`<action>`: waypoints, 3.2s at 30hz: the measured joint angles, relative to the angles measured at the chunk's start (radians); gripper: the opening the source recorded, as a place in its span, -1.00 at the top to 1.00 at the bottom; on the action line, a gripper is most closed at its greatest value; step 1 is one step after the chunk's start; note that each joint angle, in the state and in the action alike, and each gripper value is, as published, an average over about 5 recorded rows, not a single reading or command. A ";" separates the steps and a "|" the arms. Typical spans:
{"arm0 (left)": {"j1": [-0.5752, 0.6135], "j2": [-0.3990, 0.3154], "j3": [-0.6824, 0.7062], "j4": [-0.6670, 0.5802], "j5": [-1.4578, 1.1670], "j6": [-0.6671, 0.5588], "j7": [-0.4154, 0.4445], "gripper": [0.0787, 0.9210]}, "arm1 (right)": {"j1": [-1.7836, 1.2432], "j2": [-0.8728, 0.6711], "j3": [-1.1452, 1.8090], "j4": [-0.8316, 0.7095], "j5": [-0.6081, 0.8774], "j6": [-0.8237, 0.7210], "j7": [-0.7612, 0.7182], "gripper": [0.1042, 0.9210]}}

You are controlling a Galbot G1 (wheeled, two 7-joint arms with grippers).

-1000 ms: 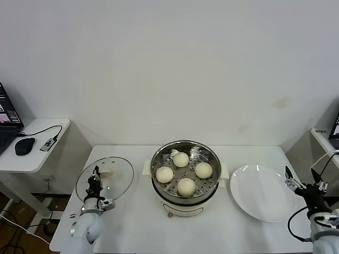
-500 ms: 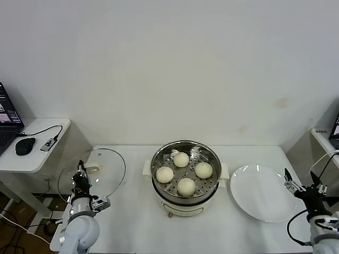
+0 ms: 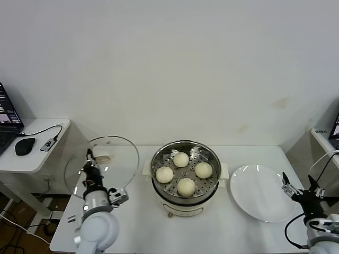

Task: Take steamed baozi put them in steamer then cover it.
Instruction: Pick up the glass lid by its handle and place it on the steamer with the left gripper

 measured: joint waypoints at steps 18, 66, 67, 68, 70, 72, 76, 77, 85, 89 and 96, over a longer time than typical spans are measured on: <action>-0.178 -0.151 0.256 0.088 0.156 0.046 0.125 0.84 | 0.010 0.036 0.029 -0.041 -0.056 0.009 -0.004 -0.76; -0.292 -0.278 0.510 0.322 0.222 0.046 0.150 0.84 | 0.031 0.057 0.026 -0.099 -0.100 0.023 -0.010 -0.76; -0.291 -0.279 0.510 0.323 0.223 0.046 0.150 0.84 | 0.031 0.057 0.026 -0.099 -0.100 0.024 -0.010 -0.76; -0.290 -0.279 0.510 0.324 0.224 0.046 0.150 0.84 | 0.031 0.057 0.026 -0.100 -0.100 0.024 -0.010 -0.76; -0.286 -0.279 0.512 0.325 0.226 0.046 0.150 0.84 | 0.031 0.057 0.026 -0.101 -0.101 0.024 -0.010 -0.76; -0.282 -0.280 0.512 0.324 0.228 0.046 0.150 0.84 | 0.032 0.058 0.026 -0.103 -0.101 0.025 -0.010 -0.76; -0.278 -0.280 0.514 0.325 0.233 0.046 0.149 0.84 | 0.034 0.059 0.024 -0.105 -0.103 0.026 -0.011 -0.76; -0.278 -0.280 0.514 0.326 0.234 0.046 0.148 0.84 | 0.034 0.060 0.023 -0.105 -0.103 0.026 -0.011 -0.76; -0.277 -0.280 0.507 0.337 0.235 0.046 0.142 0.84 | 0.034 0.061 0.021 -0.105 -0.104 0.027 -0.011 -0.76; -0.274 -0.280 0.507 0.339 0.235 0.046 0.140 0.84 | 0.034 0.061 0.021 -0.107 -0.106 0.028 -0.011 -0.76; -0.273 -0.281 0.509 0.350 0.232 0.046 0.130 0.84 | 0.033 0.063 0.020 -0.109 -0.107 0.031 -0.012 -0.76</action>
